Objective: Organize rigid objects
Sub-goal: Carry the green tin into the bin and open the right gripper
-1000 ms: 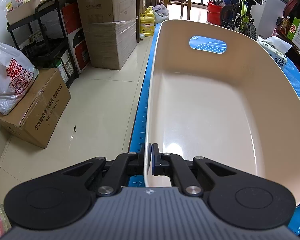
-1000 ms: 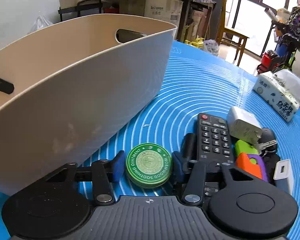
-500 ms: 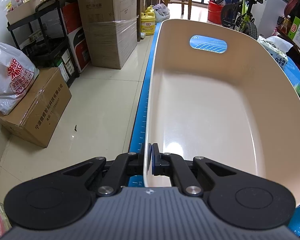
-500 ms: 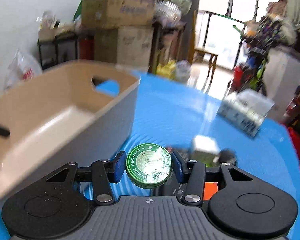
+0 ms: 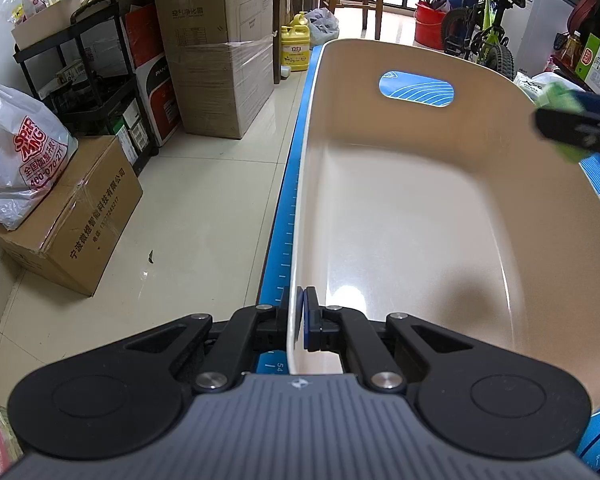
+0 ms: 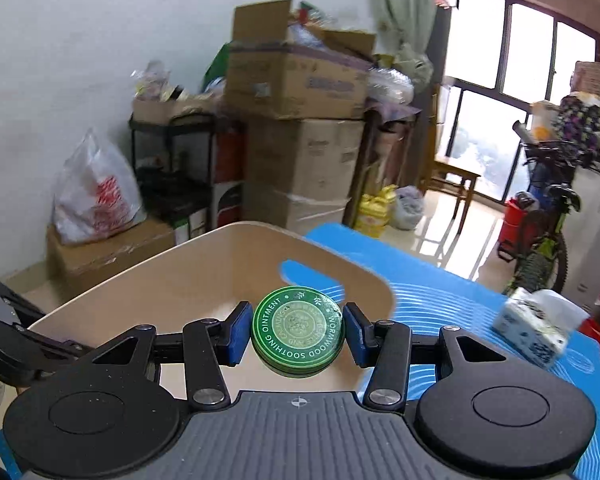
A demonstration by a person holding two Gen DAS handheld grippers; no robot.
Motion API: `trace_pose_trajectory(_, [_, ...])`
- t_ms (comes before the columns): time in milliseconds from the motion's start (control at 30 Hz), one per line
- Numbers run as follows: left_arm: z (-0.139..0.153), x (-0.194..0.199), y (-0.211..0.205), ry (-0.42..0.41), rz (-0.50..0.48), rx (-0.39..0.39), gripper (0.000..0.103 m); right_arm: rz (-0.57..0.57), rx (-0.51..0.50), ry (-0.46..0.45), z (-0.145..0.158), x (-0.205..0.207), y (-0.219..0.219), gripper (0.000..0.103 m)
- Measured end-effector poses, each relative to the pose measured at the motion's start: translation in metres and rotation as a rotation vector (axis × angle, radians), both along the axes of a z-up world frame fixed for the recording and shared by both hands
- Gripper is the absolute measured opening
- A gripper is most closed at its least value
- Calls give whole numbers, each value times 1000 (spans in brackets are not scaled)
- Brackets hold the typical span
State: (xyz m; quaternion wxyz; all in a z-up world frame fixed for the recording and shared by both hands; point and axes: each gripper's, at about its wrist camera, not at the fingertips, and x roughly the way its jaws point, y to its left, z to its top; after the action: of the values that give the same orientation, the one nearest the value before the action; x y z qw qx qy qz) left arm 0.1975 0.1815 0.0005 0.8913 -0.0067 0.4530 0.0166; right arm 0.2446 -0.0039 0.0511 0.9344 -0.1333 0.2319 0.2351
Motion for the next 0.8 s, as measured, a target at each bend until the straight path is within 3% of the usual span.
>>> trace_pose_trajectory(333, [0, 0, 0, -1, 1, -2, 4, 77, -198, 132, -30, 9, 63, 53])
trace_pose_trajectory(800, [2, 2, -1, -5, 1, 1, 4, 151, -450, 327, -65, 21, 94, 56])
